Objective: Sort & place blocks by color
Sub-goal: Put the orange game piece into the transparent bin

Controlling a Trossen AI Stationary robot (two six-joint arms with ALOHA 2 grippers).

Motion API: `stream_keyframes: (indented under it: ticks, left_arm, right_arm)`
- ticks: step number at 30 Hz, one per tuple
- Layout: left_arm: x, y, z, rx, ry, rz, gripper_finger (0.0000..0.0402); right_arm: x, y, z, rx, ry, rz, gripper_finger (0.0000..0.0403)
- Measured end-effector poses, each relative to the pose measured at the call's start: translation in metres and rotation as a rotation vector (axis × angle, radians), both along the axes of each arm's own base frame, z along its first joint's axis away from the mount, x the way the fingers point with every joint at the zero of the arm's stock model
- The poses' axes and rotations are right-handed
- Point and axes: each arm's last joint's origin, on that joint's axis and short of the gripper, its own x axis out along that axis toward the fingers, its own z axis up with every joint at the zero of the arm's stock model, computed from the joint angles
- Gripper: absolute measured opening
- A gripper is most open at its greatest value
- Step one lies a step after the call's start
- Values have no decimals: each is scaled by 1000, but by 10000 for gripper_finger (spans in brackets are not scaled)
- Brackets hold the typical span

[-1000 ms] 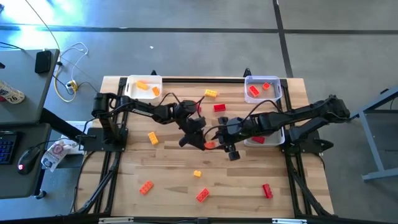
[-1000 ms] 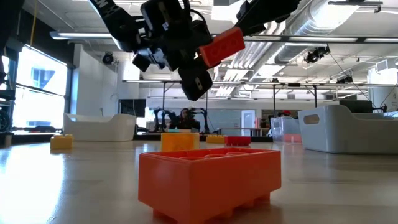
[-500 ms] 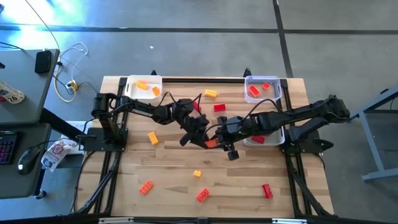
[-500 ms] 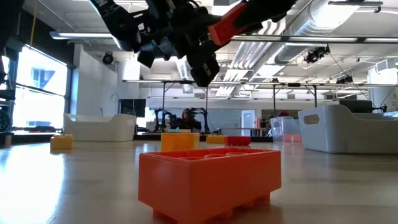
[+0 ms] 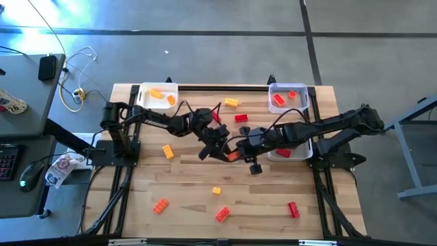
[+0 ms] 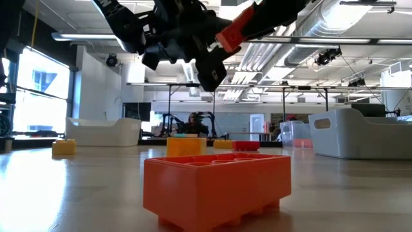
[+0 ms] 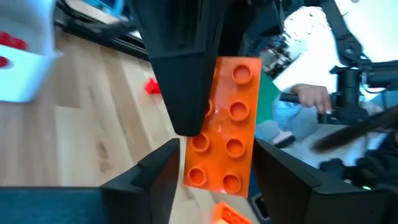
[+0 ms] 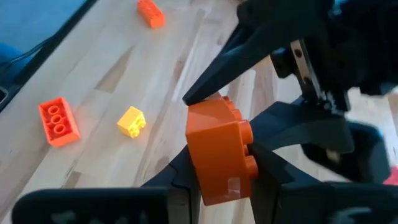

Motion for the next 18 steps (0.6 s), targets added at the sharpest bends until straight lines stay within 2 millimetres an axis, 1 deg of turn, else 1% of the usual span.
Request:
stream_keyframes:
  ticks: [4,10,14,18]
  left_arm:
    - [0,3,-2,43,2,65,203]
    - [-3,14,-7,87,46,152,203]
    - [-5,21,-10,93,76,201,201]
    - [-6,24,-12,123,103,247,201]
  right_arm:
    - [-4,-4,-5,-9,70,-73,73]
    - [-13,-15,-14,-39,203,-230,73]
    - [-22,-27,-21,-92,296,-395,73]
    - [-30,-43,-24,-153,357,-587,73]
